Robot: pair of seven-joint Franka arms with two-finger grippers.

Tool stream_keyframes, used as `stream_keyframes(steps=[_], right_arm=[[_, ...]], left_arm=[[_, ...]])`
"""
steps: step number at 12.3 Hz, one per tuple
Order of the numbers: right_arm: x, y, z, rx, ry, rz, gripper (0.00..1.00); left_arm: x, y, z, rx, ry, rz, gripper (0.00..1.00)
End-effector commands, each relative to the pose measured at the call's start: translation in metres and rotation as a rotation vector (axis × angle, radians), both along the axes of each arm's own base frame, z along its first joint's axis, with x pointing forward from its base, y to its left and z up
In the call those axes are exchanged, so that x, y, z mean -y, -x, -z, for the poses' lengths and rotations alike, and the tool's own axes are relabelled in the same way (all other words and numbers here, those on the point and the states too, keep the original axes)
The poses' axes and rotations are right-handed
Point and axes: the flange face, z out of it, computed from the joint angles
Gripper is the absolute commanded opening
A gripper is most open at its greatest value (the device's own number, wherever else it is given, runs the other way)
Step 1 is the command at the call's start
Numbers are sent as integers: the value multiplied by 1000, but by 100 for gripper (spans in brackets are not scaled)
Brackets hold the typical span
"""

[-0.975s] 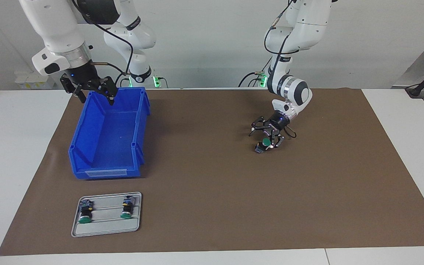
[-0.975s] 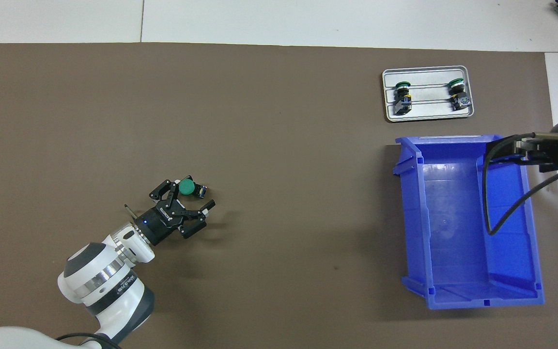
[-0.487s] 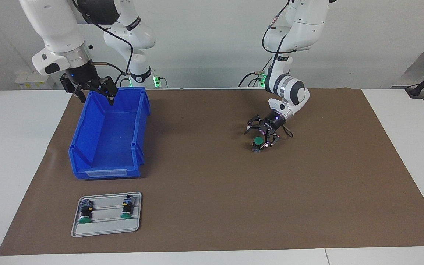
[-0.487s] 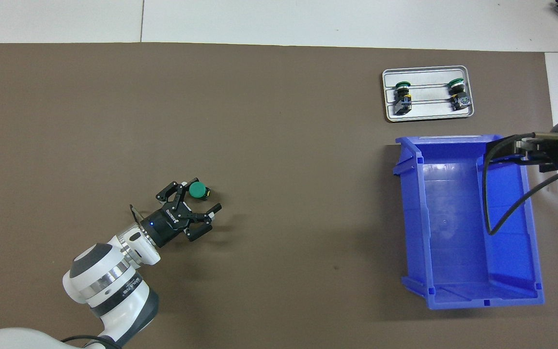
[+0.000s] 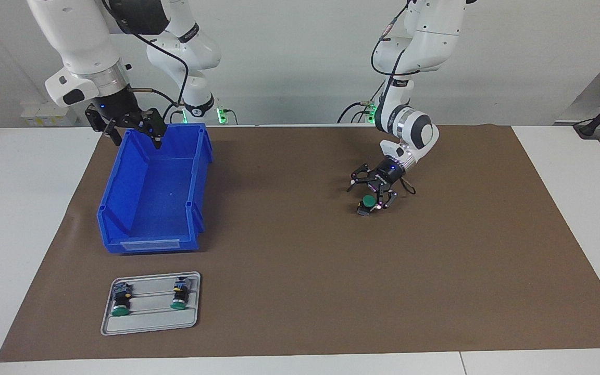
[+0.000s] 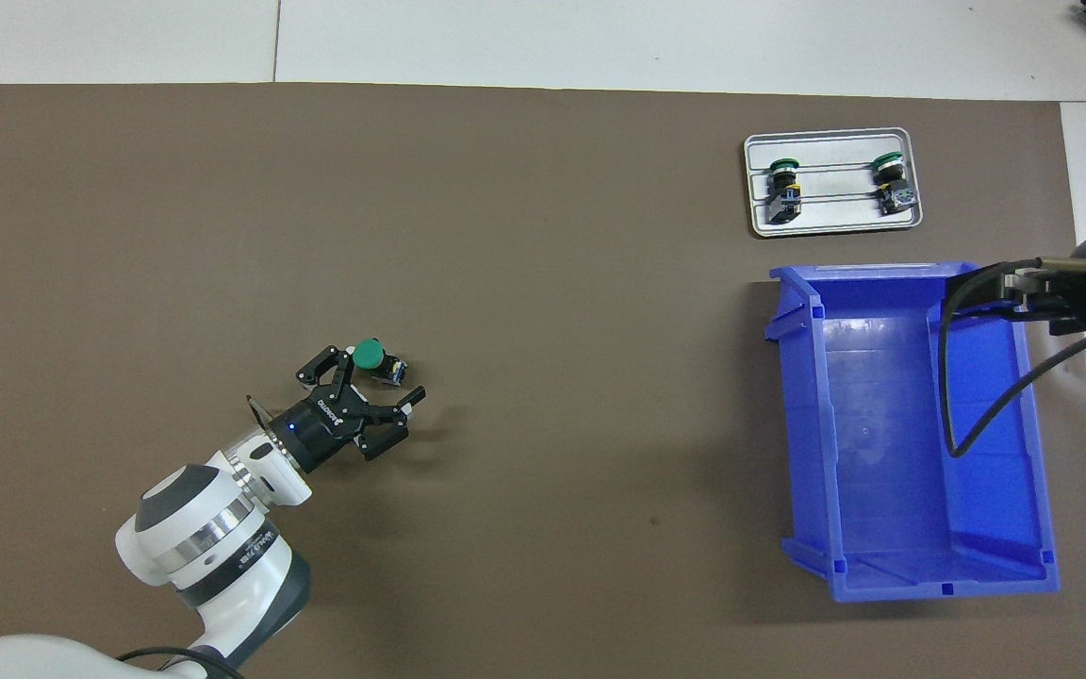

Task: Place and press button with both arms

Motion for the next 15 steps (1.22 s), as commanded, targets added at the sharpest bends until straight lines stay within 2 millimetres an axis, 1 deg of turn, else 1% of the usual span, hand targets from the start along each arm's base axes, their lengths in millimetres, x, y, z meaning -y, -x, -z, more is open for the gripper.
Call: stream_keyframes(steps=[1, 3, 5, 7, 12, 14, 15], right_arm=[[1, 3, -1, 4, -21, -16, 100], [1, 3, -1, 3, -21, -16, 100], [1, 3, -1, 3, -21, -16, 100], [1, 2, -1, 3, -21, -16, 100], [1, 3, -1, 3, -21, -16, 100], [1, 3, -1, 3, -21, -16, 100], [1, 3, -1, 3, -21, -16, 100]], left_arm=[[14, -5, -12, -10, -121, 1, 99], [20, -5, -32, 3, -149, -1, 98], [21, -3, -42, 8, -158, -7, 98], [23, -2, -45, 11, -160, -3, 98], [15, -7, -46, 12, -159, -24, 98], [14, -25, -63, 8, -145, -68, 97], [15, -40, -78, -6, -136, -106, 97]])
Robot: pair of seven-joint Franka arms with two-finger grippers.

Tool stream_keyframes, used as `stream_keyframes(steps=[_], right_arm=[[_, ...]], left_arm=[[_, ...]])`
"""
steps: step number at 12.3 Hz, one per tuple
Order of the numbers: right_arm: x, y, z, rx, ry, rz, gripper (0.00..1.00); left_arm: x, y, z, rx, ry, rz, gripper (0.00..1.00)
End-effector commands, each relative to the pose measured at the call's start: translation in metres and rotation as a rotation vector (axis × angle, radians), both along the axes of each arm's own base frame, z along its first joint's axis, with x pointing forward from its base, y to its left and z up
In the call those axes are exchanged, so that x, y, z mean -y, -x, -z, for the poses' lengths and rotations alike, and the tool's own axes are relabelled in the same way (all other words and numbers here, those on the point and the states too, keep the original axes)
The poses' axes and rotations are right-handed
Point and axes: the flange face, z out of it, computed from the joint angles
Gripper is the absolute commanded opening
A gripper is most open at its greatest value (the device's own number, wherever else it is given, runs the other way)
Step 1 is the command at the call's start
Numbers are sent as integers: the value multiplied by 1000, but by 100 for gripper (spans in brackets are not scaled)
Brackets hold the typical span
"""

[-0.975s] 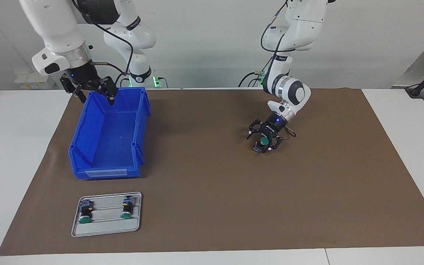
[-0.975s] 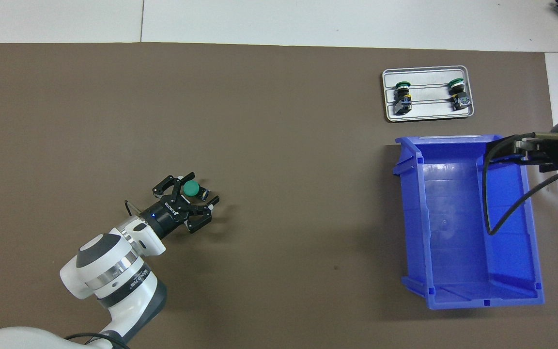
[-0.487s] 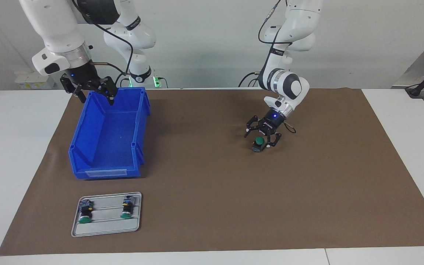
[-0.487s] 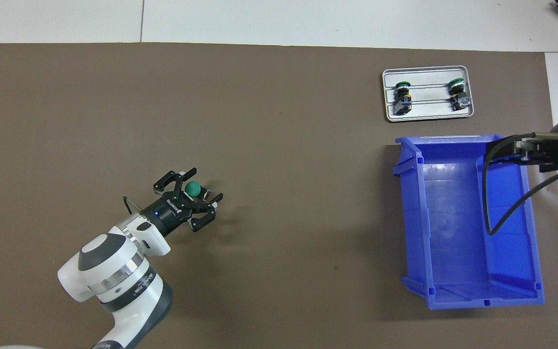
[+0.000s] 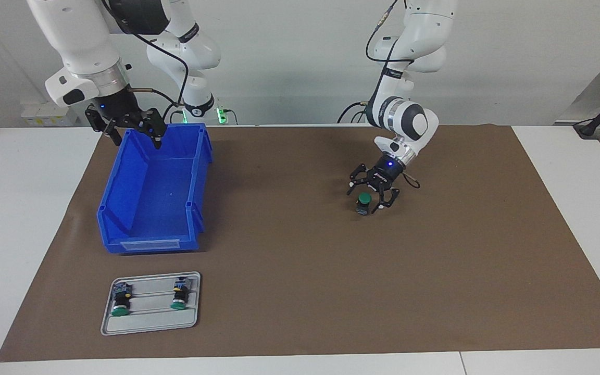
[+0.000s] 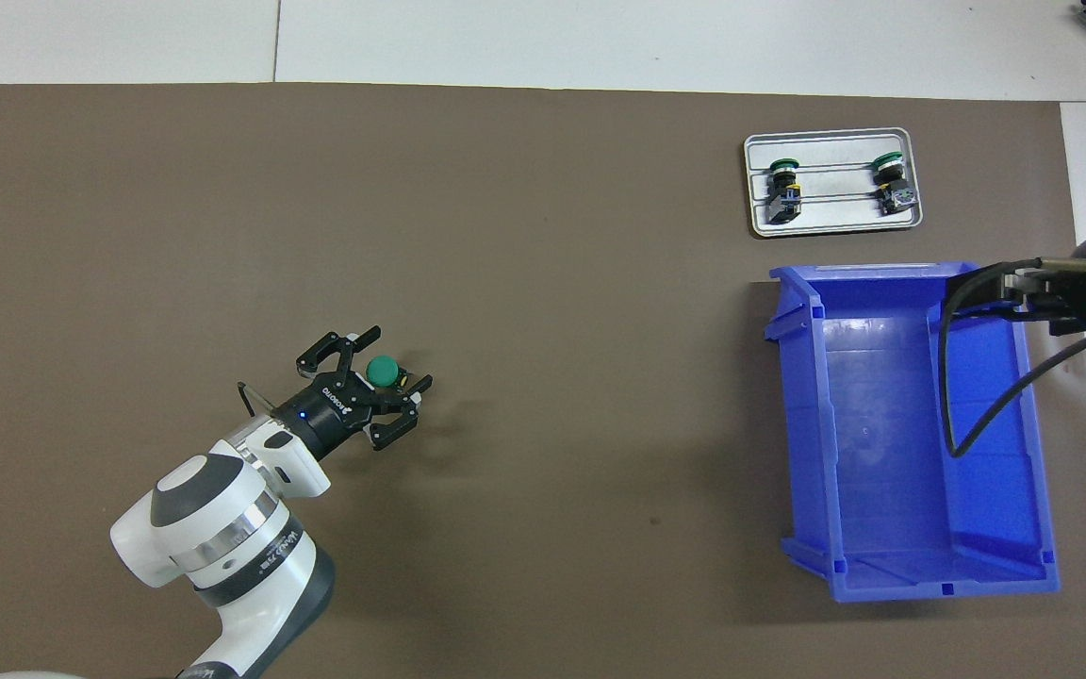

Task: Place and press button with both arms

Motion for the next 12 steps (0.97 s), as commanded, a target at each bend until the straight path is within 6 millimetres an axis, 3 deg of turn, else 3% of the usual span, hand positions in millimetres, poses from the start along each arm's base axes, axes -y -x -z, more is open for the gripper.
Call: stream_keyframes(steps=[1, 5, 12], right_arm=[[1, 2, 0, 1, -21, -16, 100], [1, 3, -1, 3, -21, -16, 100], [1, 3, -1, 3, -21, -16, 100]], left_arm=[[3, -31, -37, -18, 14, -93, 96], [10, -52, -51, -73, 15, -170, 95], [12, -86, -109, -138, 152, -291, 95]])
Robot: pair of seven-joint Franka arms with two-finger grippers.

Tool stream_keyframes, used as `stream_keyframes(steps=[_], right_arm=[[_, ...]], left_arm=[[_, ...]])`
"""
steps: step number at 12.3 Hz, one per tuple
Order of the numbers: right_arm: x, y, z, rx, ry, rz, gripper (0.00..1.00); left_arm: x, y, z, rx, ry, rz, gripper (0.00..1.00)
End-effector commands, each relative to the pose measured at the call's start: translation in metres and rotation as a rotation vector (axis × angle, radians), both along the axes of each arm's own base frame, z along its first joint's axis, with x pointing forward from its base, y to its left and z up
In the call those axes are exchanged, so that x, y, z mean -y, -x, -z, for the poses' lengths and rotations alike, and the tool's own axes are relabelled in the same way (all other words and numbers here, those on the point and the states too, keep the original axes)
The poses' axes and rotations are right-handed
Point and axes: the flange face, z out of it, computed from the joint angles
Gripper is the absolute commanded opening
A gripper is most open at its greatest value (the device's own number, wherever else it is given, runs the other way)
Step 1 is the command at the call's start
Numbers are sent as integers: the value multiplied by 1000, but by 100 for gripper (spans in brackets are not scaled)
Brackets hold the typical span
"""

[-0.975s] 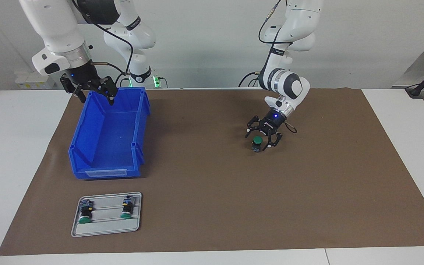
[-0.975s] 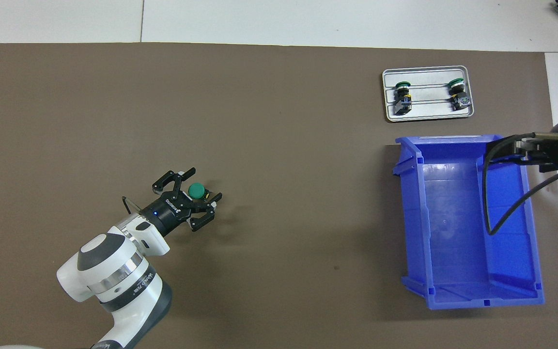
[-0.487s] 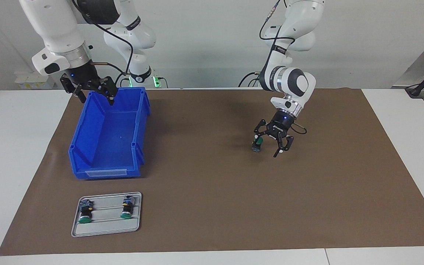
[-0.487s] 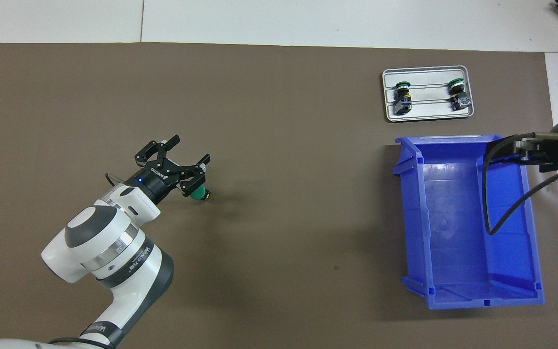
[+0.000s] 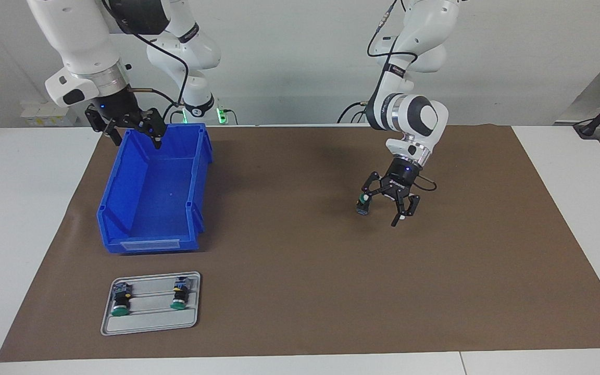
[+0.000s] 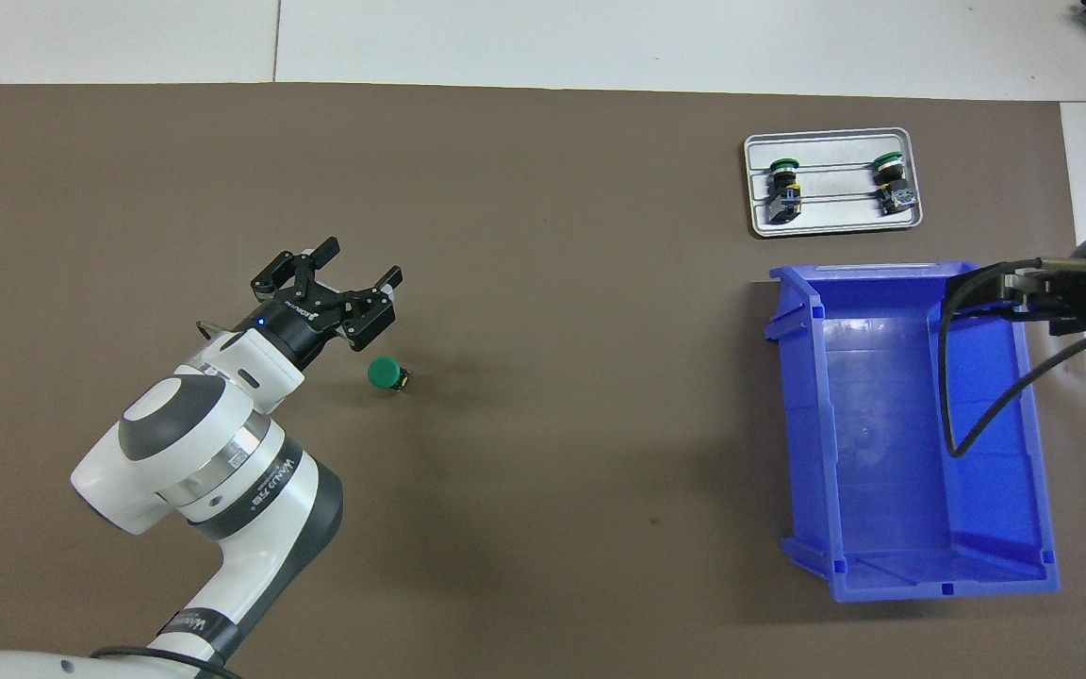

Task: Place and press button with both arms
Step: 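Withdraw the left gripper away from the button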

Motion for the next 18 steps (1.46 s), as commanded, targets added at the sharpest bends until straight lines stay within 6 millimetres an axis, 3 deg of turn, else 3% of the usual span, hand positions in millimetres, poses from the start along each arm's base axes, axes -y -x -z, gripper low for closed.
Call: stream_keyframes(steps=[1, 5, 9, 15, 18], right_arm=[[1, 3, -1, 3, -21, -16, 100], [1, 3, -1, 4, -21, -16, 100], [1, 3, -1, 3, -21, -16, 100], [1, 3, -1, 3, -21, -16, 100], [1, 3, -1, 3, -21, -16, 100]], left_arm=[[2, -21, -30, -35, 58, -42, 95], [-6, -56, -72, -96, 193, -98, 94], [-38, -82, -101, -148, 319, -196, 89], [-116, -111, -149, -227, 570, -357, 85], [-154, -121, -172, -285, 659, -354, 83]])
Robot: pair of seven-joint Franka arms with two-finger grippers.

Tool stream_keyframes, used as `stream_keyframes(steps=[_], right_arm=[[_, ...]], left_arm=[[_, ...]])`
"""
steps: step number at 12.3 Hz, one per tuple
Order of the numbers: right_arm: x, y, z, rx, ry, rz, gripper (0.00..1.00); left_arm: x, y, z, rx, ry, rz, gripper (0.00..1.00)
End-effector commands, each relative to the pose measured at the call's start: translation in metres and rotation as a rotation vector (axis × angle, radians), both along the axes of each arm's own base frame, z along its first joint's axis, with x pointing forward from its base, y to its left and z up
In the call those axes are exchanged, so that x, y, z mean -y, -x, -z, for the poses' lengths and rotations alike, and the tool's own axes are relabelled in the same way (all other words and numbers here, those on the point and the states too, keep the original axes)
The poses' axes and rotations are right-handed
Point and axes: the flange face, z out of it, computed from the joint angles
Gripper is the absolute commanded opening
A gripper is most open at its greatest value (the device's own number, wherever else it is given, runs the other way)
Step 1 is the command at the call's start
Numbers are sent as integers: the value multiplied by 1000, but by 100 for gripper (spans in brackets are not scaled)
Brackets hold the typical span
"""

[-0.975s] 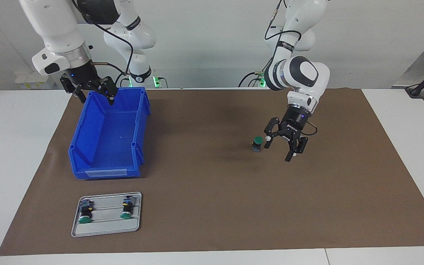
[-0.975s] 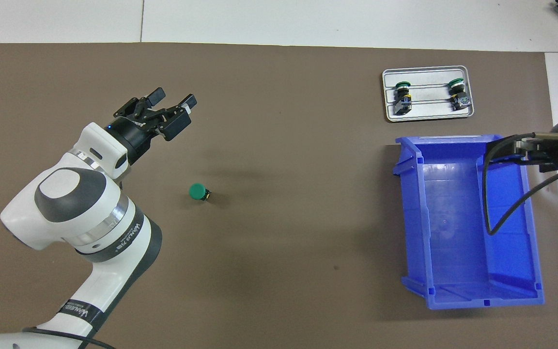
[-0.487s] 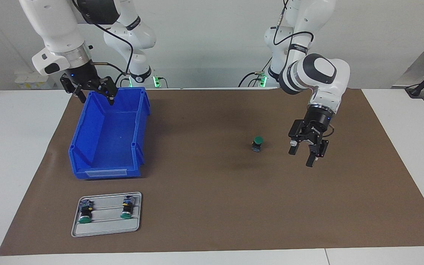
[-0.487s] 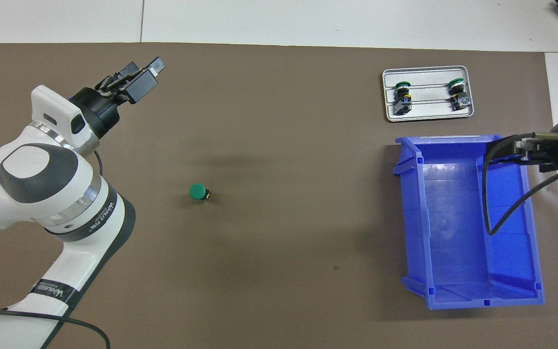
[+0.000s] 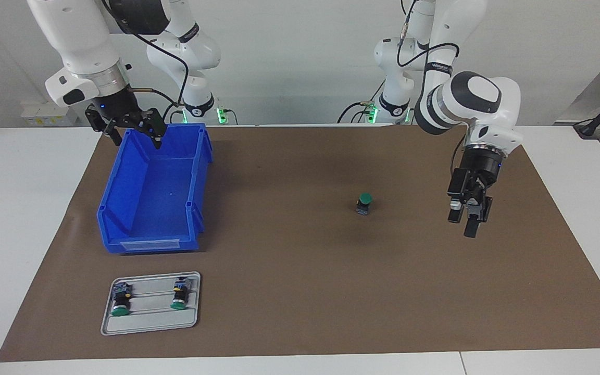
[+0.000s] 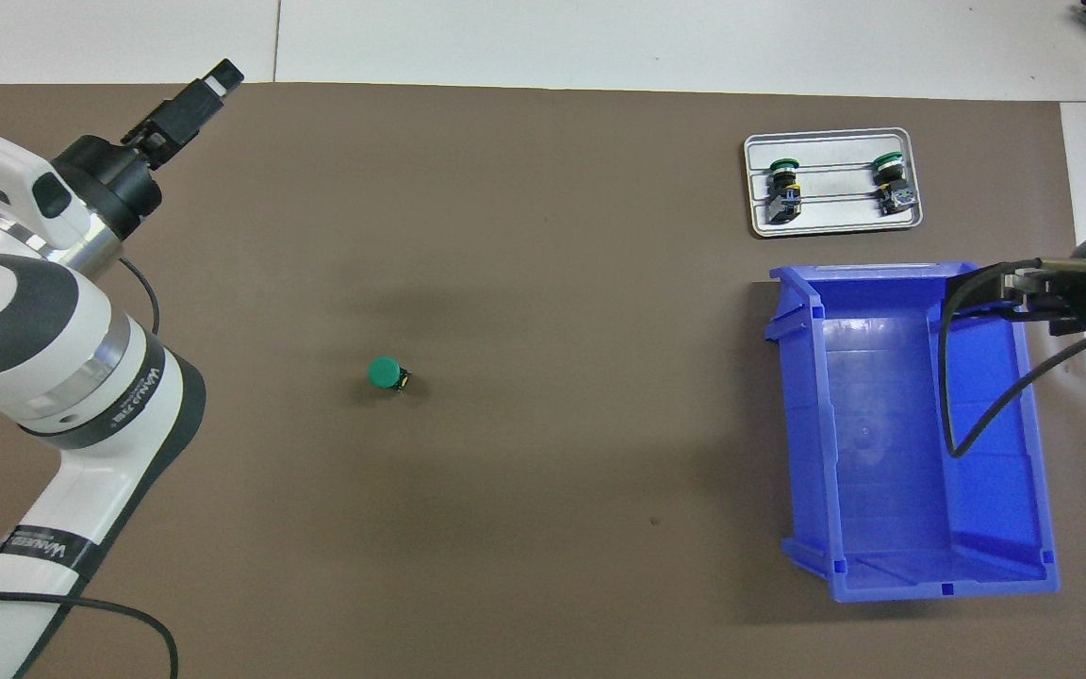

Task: Place and press button with both arms
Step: 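Withdraw the left gripper away from the button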

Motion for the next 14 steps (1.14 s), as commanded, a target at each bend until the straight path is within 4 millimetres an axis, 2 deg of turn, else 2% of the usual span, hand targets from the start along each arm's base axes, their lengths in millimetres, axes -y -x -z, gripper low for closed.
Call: stream_keyframes(steps=[1, 3, 6, 8, 11, 14], right_arm=[[1, 3, -1, 3, -21, -16, 100], [1, 3, -1, 3, -21, -16, 100], [1, 3, -1, 3, -21, -16, 100], [1, 3, -1, 4, -21, -16, 100], [1, 3, -1, 3, -21, -16, 100], [1, 3, -1, 3, -21, -16, 100]], left_arm=[[-32, -13, -19, -43, 84, 15, 83], [-60, -19, -37, -84, 100, 49, 83], [-75, -25, -52, -138, 105, 53, 83], [-70, -26, -60, -157, 105, 99, 83], [-54, -27, -79, -231, -24, 166, 83], [-38, -23, -79, -300, -141, 269, 83]])
